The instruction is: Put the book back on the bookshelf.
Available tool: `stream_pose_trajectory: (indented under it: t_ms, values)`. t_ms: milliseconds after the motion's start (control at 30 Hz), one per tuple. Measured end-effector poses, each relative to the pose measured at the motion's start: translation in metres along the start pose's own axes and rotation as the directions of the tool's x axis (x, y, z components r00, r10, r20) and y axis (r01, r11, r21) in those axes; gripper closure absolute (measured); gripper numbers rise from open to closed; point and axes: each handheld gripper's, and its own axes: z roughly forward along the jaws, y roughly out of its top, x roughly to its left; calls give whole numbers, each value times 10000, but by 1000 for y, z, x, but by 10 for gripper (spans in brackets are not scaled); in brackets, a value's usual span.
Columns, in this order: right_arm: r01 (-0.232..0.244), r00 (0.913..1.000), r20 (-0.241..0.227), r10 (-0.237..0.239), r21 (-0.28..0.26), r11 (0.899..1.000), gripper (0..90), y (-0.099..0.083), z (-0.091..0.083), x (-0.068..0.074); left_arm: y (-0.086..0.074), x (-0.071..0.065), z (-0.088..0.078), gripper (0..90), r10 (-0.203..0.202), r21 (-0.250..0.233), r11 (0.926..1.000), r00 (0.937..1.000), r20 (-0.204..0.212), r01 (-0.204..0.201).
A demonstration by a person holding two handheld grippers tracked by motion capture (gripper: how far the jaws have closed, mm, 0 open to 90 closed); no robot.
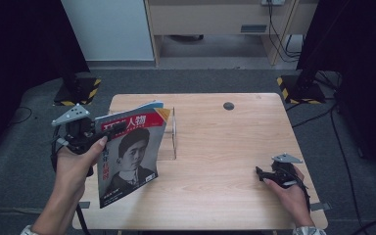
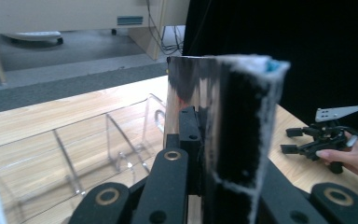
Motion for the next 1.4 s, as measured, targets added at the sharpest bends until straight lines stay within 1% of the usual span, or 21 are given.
stream_pose_trajectory:
  t_ms: [167,333,500,767,867,1000,1033,1100,1400]
  values:
    - [-24,10000,21,24,-8,10000,188,0,0,0,-4,9,-10,865,-131,-26,9999,9996,-240,130]
    - [-27,10000,20,27,-9,10000,187,0,0,0,-9,16,-17,865,-216,-54,9998,9990,-394,214]
    - [-27,10000,18,27,-7,10000,188,0,0,0,-14,19,-22,865,-351,-135,9993,9984,-443,345]
    - [12,10000,2,-12,4,10000,188,0,0,0,-18,25,-35,865,-367,-180,9992,9968,-714,355]
    - [12,10000,1,-12,4,10000,187,0,0,0,-20,29,-40,865,-378,-219,9991,9945,-978,358]
    - [16,10000,0,-16,7,10000,188,0,0,0,-21,32,-44,865,-429,-251,9989,9927,-1128,403]
    - [16,10000,0,-16,7,10000,188,0,0,0,-21,33,-45,865,-490,-245,9986,9924,-1127,465]
    - [13,10000,0,-13,6,10000,187,0,0,0,-22,36,-50,865,-573,-301,9981,9905,-1252,539]
    - [9,10000,-1,-9,4,10000,187,0,0,0,-25,43,-60,865,-698,-405,9971,9861,-1508,644]
